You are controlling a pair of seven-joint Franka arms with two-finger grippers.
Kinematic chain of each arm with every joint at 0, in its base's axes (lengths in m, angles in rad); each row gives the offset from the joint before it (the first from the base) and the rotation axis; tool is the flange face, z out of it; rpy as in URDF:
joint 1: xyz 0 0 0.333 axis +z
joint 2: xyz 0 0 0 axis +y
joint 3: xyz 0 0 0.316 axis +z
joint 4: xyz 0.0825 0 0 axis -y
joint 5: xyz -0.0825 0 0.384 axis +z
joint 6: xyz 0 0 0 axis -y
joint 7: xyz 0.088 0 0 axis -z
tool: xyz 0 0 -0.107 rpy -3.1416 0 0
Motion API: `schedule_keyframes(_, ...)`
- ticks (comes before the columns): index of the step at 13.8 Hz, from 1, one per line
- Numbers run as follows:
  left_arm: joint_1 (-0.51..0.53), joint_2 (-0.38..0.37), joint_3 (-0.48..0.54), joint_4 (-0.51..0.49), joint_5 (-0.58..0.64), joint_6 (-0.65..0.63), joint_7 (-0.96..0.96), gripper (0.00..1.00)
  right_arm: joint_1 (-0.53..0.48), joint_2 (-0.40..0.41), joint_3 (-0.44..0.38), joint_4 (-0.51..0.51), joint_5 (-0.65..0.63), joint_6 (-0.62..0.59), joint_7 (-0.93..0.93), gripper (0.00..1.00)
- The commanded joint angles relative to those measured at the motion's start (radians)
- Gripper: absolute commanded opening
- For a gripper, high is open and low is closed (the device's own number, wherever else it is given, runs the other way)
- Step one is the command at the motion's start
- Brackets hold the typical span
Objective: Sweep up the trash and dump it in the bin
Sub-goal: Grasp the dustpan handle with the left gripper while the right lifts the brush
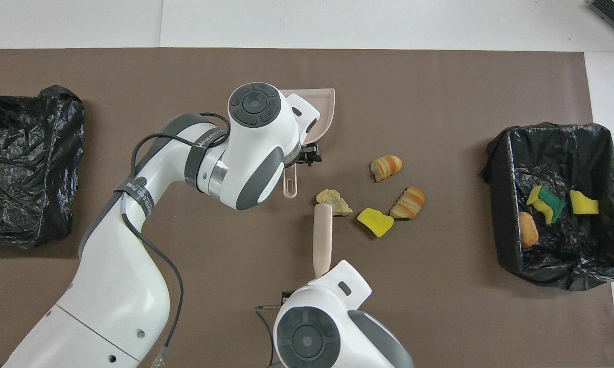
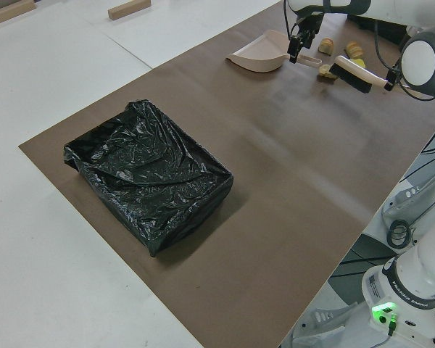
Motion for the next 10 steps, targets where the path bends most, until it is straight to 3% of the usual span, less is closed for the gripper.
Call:
schedule_keyframes(1,-0.009,-0.006,0.009,-0.025,0.016,-0.003,-0.012,0.76,-0.072,-0.094,0.004,-0.069,0.027,-0.040,-0.133,0.00)
schedule_keyframes(2,-0.009,-0.006,0.009,-0.025,0.017,-0.014,-0.012,0.70,-0.106,-0.114,0.004,-0.087,0.026,-0.043,-0.164,0.00)
schedule_keyframes(4,-0.009,-0.009,0.009,-0.034,0.016,-0.032,-0.012,0.42,-0.172,-0.142,0.002,-0.106,0.026,-0.048,-0.277,0.00)
schedule_keyframes(6,0.001,-0.012,0.009,-0.031,0.014,-0.096,-0.009,0.00,-0.279,-0.169,0.002,-0.130,0.026,-0.051,-0.441,0.00)
schedule_keyframes(10,0.043,-0.049,0.018,-0.031,0.016,-0.123,0.107,0.00,-0.478,-0.200,0.002,-0.221,0.026,0.048,-0.717,0.00)
